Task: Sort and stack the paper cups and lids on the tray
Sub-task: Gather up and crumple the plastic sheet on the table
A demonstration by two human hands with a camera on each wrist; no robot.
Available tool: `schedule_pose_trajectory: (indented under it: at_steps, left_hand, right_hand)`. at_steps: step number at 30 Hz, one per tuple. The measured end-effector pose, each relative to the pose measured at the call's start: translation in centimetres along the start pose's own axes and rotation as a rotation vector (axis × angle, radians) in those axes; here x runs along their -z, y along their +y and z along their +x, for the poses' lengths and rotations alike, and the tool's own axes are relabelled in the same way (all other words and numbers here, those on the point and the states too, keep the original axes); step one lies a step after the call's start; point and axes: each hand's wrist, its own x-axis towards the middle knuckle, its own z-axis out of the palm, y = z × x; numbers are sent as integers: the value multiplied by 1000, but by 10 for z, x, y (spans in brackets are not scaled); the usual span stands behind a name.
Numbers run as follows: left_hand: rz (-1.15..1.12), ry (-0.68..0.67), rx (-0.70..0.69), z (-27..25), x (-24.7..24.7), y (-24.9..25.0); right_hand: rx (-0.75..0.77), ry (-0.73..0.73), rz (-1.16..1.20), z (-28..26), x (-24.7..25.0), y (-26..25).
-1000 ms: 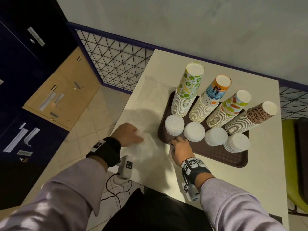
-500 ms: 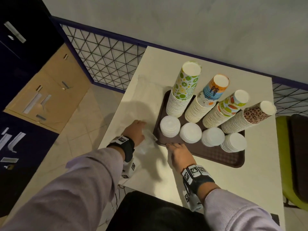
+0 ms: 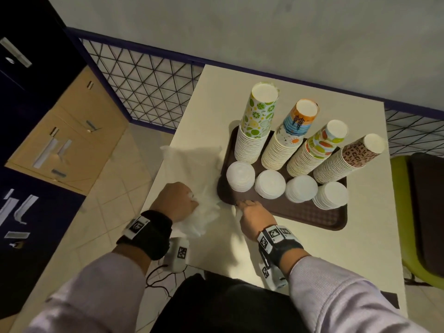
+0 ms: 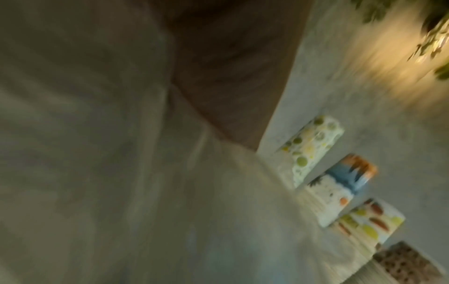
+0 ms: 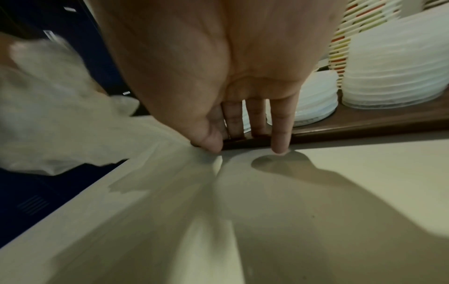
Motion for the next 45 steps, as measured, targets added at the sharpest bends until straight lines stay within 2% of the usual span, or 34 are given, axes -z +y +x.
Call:
schedule_pose_trajectory:
  at_steps: [3,6,8,10,12,14,17,18,20,21,22,23,25,27,29,32,35,38,40,43,45]
  left_hand:
    - [-31,51,-58,-26,24,8]
    - [-235,76,-118,-44,48,15]
    - [-405,17,-189,-53,62,23]
    - [-584,-37,-258,-57,70,31]
    - [-770,-39,-339,-58,73,42]
    - [-906,-11,-390,-56,70,58]
    - [-1223,52,-310,-53,67,93]
    - [-1284,80,-280,-53,67,104]
    - [-1133,218,-290,-54,69,115]
    - [-995,278,-320,-53,70,116]
    - [-905,300,-370,-52,72,116]
    - [-885,282,-415,-52,75,115]
    - [-935,161,-506,-53,79,112]
    - [-935,43,-574,-57,81,115]
    - [-1026,-15,-572,-63,79,125]
    - [-1216,-38,-568,-69,79,141]
    - [-1210,5,-637,-69,80,148]
    - [-1243,2,-663,-66,82,152]
    - [-1288,101,-640,-64,86,153]
    - [-1332,279,-605,-61,95,149]
    - [-1438,338,-540,-57,101,149]
  right_hand:
    - [9,-5,58,-6,1,0]
    - [80,167,265,-20,10,-8]
    - [71,256,718,-38,27,-23]
    - [75,210,1272,-58,52,-42]
    - [124,157,1516,-75,77,-53]
    - [233,121,1498,-93,99,-61]
    - [343,135,1157,-109,119,-62]
    - [307,190,1054,-109,124,-62]
    - [173,304,903,-102,131,-57]
    - [140,356,838,-101,134,-53]
    - [168,404,796,-101,137,-48]
    - [245,453,758,-103,140,-43]
    - [413,501,694,-109,148,-36]
    - [463,517,672,-111,157,-34]
    - [416,606,668,-108,166,-35]
    - [236,788,823,-104,173,-43]
    - [150,901,941,-100,178,-51]
    - [199,898,1070,-102,184,-59]
    - [277,863,1086,-105,185,-63]
    - [333,724,1027,-109,183,-57]
    - [386,561,980,-114,182,-52]
